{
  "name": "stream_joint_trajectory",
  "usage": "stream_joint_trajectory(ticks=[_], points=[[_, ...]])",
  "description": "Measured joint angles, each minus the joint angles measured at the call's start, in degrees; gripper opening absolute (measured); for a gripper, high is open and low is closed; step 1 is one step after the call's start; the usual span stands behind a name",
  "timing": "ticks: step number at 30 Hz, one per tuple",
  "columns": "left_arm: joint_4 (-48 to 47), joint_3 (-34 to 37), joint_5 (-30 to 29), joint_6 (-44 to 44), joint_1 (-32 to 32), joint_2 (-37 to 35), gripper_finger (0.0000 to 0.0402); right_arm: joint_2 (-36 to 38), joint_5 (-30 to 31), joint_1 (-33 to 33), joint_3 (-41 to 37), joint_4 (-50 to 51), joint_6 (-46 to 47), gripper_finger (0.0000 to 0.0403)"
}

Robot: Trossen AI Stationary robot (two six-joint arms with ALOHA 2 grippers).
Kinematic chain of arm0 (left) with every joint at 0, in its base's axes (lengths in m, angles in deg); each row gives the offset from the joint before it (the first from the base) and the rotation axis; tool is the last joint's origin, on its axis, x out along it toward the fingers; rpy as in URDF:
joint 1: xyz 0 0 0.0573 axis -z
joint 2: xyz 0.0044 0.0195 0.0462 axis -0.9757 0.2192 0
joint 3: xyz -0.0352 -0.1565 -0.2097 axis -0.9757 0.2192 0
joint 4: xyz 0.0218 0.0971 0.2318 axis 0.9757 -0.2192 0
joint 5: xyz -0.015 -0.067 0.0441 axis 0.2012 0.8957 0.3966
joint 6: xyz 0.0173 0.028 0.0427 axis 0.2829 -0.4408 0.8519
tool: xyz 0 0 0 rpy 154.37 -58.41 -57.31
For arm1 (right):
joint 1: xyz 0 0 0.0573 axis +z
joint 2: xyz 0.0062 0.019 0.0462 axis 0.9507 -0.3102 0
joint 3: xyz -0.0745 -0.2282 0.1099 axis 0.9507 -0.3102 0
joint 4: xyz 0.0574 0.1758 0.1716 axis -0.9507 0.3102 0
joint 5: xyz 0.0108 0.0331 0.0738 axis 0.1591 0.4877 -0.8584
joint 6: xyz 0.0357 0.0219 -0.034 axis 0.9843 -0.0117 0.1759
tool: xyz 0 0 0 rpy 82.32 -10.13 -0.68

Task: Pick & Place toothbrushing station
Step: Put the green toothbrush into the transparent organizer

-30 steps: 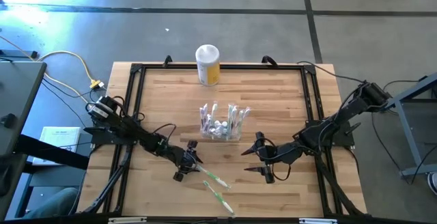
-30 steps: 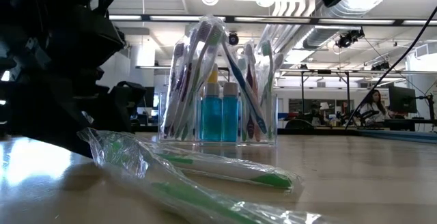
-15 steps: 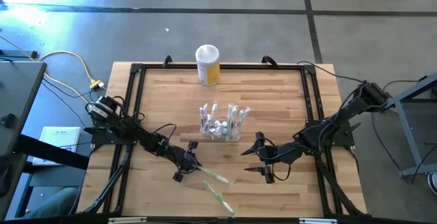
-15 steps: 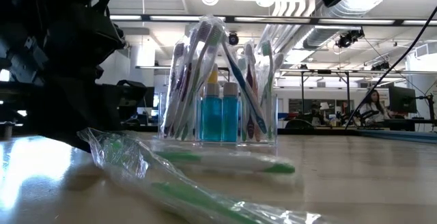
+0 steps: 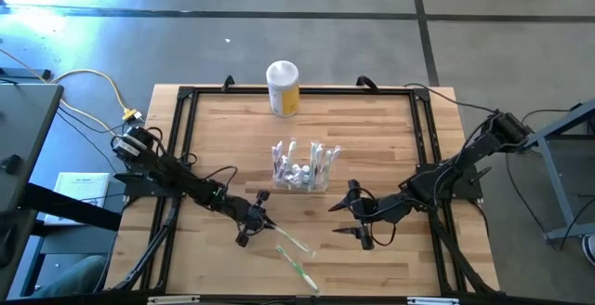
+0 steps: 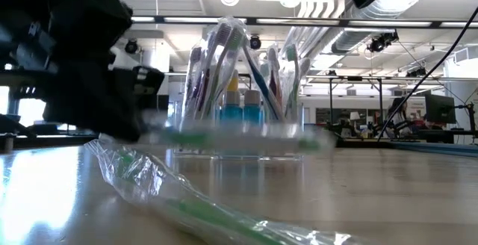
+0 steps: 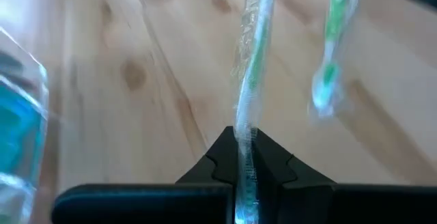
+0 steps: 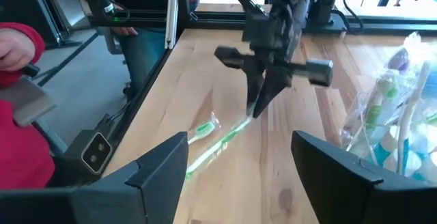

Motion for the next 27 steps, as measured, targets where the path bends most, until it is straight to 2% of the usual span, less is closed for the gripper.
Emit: stream_joint_trajectory(ticks=[4, 9, 11, 16, 21, 27], points=[[-6.34, -2.80, -1.82, 2.56, 0.00, -2.64, 0.0009, 0.00, 0.00, 0.00, 0.00, 0.00, 3.41, 0.0254], [-29.39, -15.42, -5.91, 10.15, 0.51, -3.45, 0.0009, 0.00, -0.01, -0.04, 0.00, 0.02, 8.89, 0.0254], [-39.49, -21.87, -9.01, 14.25, 1.33, -3.27, 0.0009, 0.00, -0.05, -0.15, 0.00, 0.02, 10.97, 0.0254], [-56.65, -35.50, -20.26, 26.14, 5.18, -0.50, 0.0009, 0.00, -0.36, -0.15, 0.00, 0.08, 14.77, 0.0254], [-61.74, -44.29, -28.78, 39.90, 8.02, 3.50, 0.0009, -0.39, -1.43, -0.17, 0.00, -0.47, 15.31, 0.0254], [-60.04, -48.52, -31.91, 55.94, 8.69, 7.04, 0.0015, -3.98, -3.72, -1.93, 0.00, -3.77, 15.44, 0.0254]])
